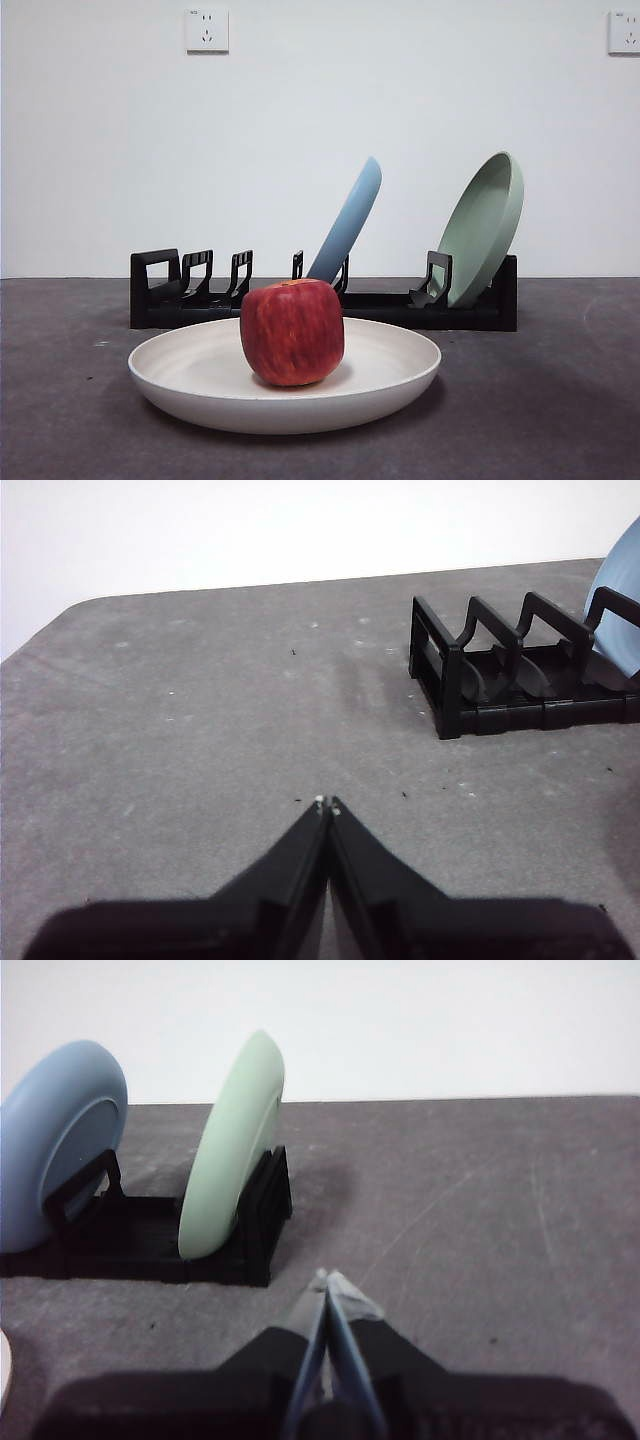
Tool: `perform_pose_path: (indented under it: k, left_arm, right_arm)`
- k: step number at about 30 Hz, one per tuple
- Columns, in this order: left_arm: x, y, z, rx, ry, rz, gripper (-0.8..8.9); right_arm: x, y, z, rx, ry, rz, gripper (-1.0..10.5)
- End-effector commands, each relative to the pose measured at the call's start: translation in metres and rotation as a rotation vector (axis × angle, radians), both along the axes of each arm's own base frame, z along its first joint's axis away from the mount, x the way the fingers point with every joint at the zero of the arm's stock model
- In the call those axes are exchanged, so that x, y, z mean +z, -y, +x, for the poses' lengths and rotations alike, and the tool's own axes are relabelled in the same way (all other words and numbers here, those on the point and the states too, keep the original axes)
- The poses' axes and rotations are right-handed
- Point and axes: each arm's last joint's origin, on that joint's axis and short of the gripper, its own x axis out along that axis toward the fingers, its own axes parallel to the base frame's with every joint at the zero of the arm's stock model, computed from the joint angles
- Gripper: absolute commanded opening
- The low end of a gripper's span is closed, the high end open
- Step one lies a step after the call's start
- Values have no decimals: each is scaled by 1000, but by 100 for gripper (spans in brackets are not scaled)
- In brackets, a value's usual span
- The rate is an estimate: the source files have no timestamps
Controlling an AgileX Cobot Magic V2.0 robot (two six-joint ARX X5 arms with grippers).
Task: Take the yellow plate from the plate rack,put the plate on the table,take the apple from the table,put the apple in the plate
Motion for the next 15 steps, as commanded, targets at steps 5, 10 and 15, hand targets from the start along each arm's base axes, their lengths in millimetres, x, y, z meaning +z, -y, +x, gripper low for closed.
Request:
perform_pose_path:
  k: [5,10,15]
  left_arm:
    - [-4,0,0,4,-9,-7,-4]
    - [-4,0,0,4,-9,-7,-4]
    - [-4,0,0,4,-9,-7,-4]
  right_arm:
    - [-20,-4,1,32,-36,45,1]
    - [-24,-4,0,31,-18,46,1]
    - [-33,-4,-3,23,-42,78,1]
